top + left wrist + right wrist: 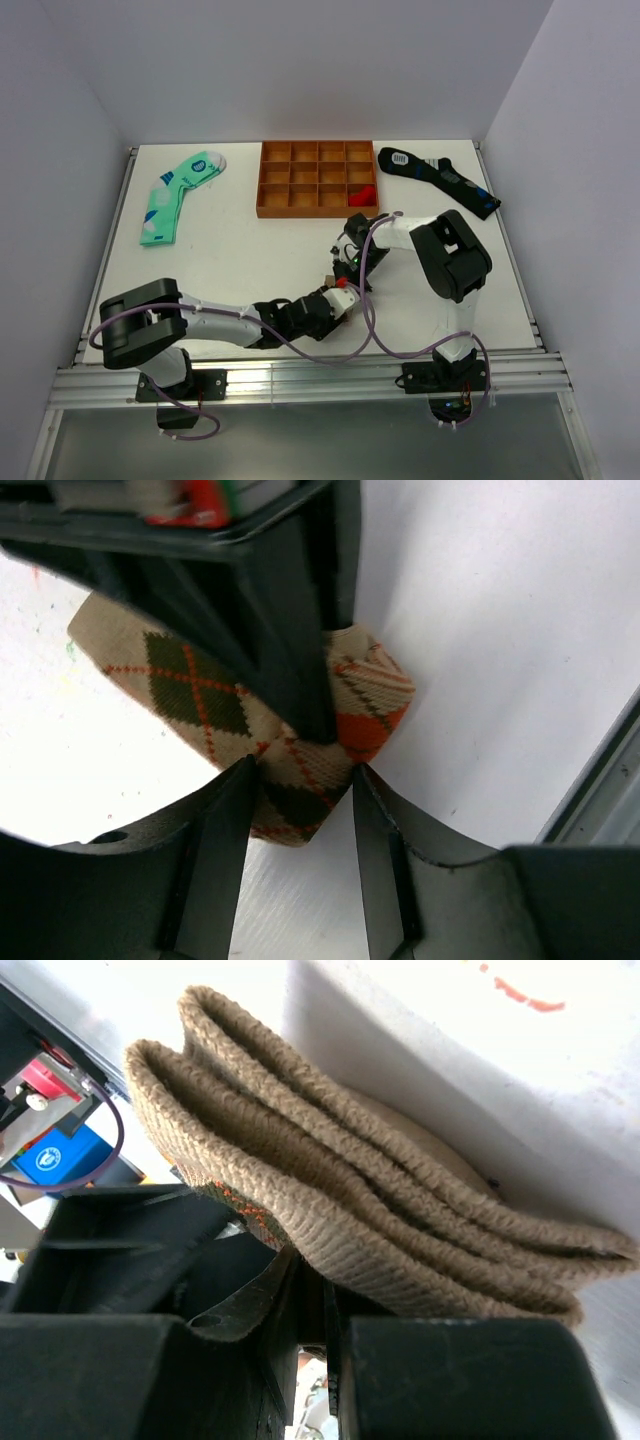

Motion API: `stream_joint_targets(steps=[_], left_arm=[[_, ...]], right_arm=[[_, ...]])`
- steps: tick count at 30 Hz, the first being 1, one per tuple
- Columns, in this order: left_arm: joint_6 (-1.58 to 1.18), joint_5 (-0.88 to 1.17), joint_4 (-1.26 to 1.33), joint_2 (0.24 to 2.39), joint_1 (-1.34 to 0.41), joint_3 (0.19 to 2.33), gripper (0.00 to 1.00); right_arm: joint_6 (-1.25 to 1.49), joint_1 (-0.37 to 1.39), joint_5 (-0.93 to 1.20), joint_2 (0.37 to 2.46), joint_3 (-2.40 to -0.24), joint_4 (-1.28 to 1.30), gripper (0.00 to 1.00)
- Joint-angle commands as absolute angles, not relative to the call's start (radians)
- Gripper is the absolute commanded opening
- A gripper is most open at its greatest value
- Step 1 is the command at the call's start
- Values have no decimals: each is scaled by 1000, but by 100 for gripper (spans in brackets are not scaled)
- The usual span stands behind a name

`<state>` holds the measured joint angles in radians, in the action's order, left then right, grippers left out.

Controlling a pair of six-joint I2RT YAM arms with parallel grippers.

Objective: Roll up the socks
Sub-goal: Roll the sock at the center of the board.

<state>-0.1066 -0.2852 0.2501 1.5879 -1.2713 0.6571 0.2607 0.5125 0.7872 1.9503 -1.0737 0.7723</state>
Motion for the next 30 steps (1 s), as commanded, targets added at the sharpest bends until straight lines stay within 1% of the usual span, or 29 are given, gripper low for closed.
stream_joint_targets(steps=[1,13,26,30], left_arm=[[-186,-189,255,1527,-1200,611,49],[-178,-218,290,1473,-1180,574,50],[-110,-258,334,1529,-1204,597,50],[-89,-265,345,1563,-1206,611,48]], right_arm=[[264,511,569,2006,-1045,709,6],[259,486,523,2020,-1072,744,5],[256,486,537,2028,-1060,723,5],[258,486,534,2025,-1057,718,4]])
